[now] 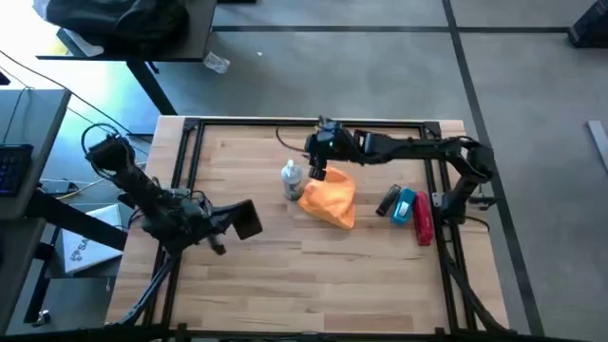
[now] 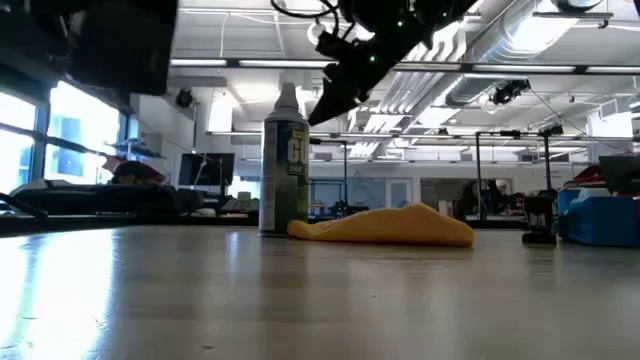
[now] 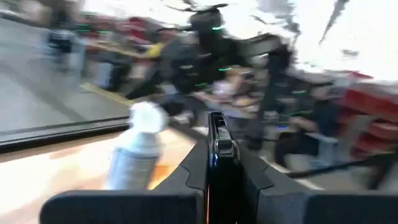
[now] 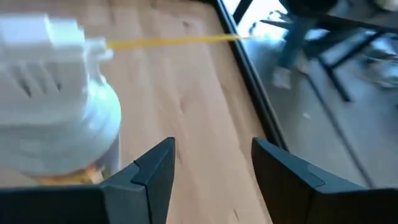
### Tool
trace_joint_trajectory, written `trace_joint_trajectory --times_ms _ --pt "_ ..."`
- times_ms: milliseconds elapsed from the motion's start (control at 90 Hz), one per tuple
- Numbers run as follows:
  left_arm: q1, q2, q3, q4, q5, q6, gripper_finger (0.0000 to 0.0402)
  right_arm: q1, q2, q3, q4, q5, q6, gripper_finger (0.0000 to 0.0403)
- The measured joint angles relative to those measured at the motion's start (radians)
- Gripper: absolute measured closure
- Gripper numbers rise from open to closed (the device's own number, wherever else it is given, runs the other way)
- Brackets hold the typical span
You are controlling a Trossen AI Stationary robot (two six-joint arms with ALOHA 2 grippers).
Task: Apply microfiber cloth
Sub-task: Spray the black cellphone using the spray bottle
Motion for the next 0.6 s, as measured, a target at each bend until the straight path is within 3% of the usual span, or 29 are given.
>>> trace_joint_trajectory --times_ms 222,433,600 --pt "-0.029 -0.169 -0.133 0.001 0.025 -0.017 0.0387 -0.068 0.041 0.001 0.085 -0.137 0.003 0.0222" --pt "0.007 -0.173 -0.225 -0.022 0.082 -0.199 0.0387 -0.078 0.171 0.001 0.229 -0.258 0.049 0.0222" --pt "0.011 -0.170 -0.225 -0.059 0.081 -0.237 0.0387 -0.061 0.237 0.001 0.282 -0.299 0.065 0.0222"
